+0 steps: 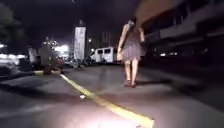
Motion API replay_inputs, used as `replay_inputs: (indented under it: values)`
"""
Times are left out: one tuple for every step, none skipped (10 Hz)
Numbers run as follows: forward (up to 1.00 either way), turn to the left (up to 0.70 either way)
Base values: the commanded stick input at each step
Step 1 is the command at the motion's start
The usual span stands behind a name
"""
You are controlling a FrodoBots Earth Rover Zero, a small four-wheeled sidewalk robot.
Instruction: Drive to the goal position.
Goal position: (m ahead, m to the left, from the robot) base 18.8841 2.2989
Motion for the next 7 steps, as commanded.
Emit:
replay_inputs:
  values:
    - [1.0,0.0]
    - [1.0,-0.05]
    - [1.0,-0.34]
    - [1.0,-0.4]
    - [1.0,-0.4]
    - [1.0,-0.26]
    - [1.0,0.0]
